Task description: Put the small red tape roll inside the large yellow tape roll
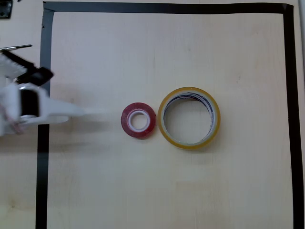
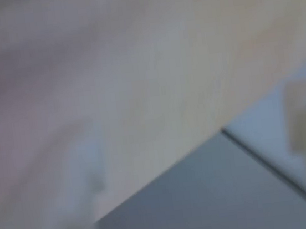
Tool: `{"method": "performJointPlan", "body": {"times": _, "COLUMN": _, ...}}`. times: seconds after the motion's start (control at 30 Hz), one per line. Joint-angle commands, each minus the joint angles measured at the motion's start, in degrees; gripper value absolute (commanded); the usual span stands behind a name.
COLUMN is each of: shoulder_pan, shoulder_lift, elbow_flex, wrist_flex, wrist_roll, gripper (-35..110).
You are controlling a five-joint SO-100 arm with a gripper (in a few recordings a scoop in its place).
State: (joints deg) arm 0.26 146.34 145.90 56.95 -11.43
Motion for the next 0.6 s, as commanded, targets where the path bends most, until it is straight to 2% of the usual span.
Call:
{"method": "performJointPlan", "body": {"times": 0.0, "shoulder_pan": -1.1, "shoulder_lift": -27.1, "elbow_flex": -21.4, "wrist_flex": 1.7, "wrist_roll": -1.9, "gripper": 17}}
{"method": "performJointPlan", "body": {"times": 0.27, "shoulder_pan": 0.1, "shoulder_lift": -51.2, "elbow_flex": -40.5, "wrist_flex": 4.5, "wrist_roll": -2.0, "gripper": 17}}
{"method": "performJointPlan", "body": {"times": 0.57, "shoulder_pan": 1.8, "shoulder_lift": -58.4, "elbow_flex": -47.3, "wrist_flex": 3.0, "wrist_roll": -3.9, "gripper": 20}}
